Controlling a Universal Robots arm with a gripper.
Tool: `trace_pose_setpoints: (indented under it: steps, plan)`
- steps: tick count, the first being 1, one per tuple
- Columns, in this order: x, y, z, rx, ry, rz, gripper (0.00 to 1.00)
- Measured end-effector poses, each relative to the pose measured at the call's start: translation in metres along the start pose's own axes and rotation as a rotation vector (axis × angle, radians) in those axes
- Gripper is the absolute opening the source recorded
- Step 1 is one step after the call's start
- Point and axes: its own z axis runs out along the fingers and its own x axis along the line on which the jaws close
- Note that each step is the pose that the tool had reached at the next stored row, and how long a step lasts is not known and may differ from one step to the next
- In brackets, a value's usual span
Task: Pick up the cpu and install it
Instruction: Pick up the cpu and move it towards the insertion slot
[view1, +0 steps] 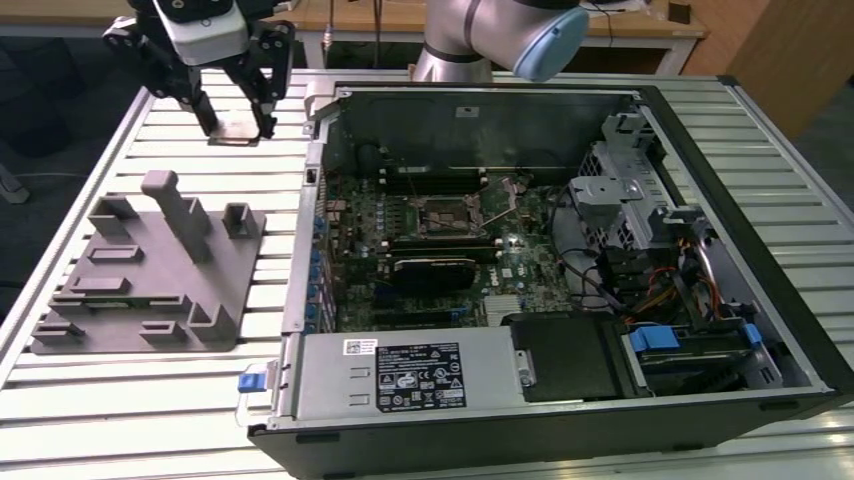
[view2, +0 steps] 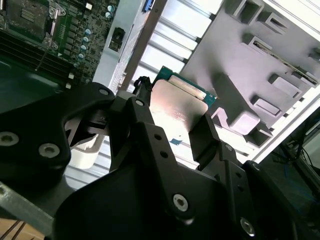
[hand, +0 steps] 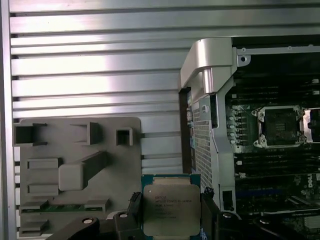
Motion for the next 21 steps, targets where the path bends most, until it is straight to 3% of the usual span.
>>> trace_pose_setpoints:
  steps: [21]
  plan:
    - [-0.0314, 0.0045, 0.001, 0.0, 0.0, 0.0, 0.55]
